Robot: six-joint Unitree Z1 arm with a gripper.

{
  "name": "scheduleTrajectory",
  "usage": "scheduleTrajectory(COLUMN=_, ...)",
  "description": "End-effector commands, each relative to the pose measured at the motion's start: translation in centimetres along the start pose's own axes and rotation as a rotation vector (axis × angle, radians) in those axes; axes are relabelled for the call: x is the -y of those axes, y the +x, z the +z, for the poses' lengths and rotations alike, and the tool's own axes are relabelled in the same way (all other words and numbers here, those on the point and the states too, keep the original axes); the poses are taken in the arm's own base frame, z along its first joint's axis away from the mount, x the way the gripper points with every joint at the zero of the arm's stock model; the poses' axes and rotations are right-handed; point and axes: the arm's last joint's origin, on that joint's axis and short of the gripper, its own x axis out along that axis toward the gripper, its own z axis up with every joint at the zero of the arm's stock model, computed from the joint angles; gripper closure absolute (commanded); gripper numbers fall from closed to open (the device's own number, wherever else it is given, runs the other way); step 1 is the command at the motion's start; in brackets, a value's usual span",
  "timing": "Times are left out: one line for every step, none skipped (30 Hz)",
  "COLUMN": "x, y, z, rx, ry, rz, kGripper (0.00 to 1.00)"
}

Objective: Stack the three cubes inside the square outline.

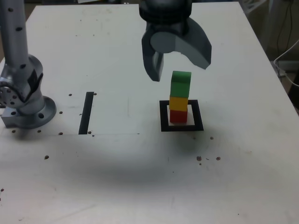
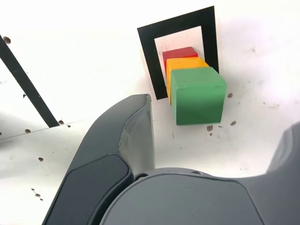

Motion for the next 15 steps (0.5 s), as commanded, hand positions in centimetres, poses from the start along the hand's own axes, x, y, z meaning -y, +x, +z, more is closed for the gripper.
scheduleTrajectory(x=0.0, y=-0.7, z=-0.6, rx=0.019, ry=0.003, rz=-0.001, kGripper=0.0)
scheduleTrajectory(x=0.0, y=-1.0, z=-0.9, rx=0.025, ry=0.002, rz=-0.001, kGripper=0.0)
scheduleTrajectory(x=0.0, y=-1.2, z=-1.3, rx=0.029, ry=0.001, rz=0.0, kGripper=0.0)
scheduleTrajectory(x=-0.1, y=-1.5, z=-1.8, rx=0.033, ry=0.0, rz=0.0, kGripper=0.0)
scheduleTrajectory(x=-0.2, y=-1.7, z=-2.4, rx=0.036, ry=0.0, rz=0.001, kGripper=0.0)
scheduleTrajectory(x=-0.4, y=-1.8, z=-3.0, rx=0.037, ry=0.0, rz=0.002, kGripper=0.0)
scheduleTrajectory(x=-0.7, y=-1.9, z=-3.9, rx=0.034, ry=0.002, rz=0.002, kGripper=0.0)
scheduleTrajectory(x=-1.0, y=-1.9, z=-4.6, rx=0.029, ry=0.004, rz=0.0, kGripper=0.0)
scheduleTrajectory(x=-1.4, y=-1.7, z=-5.3, rx=0.02, ry=0.004, rz=-0.003, kGripper=0.0)
scheduleTrajectory(x=-1.7, y=-1.5, z=-6.1, rx=0.008, ry=0.003, rz=-0.007, kGripper=0.0)
scheduleTrajectory(x=-2.1, y=-1.1, z=-6.8, rx=-0.007, ry=-0.002, rz=-0.012, kGripper=0.0)
scheduleTrajectory(x=-2.5, y=-0.7, z=-7.6, rx=-0.022, ry=-0.01, rz=-0.017, kGripper=0.0)
scheduleTrajectory(x=-2.7, y=-0.3, z=-8.3, rx=-0.037, ry=-0.02, rz=-0.023, kGripper=0.0)
scheduleTrajectory(x=-3.0, y=0.2, z=-8.9, rx=-0.049, ry=-0.03, rz=-0.026, kGripper=0.0)
scheduleTrajectory(x=-3.1, y=0.6, z=-9.4, rx=-0.059, ry=-0.039, rz=-0.029, kGripper=0.0)
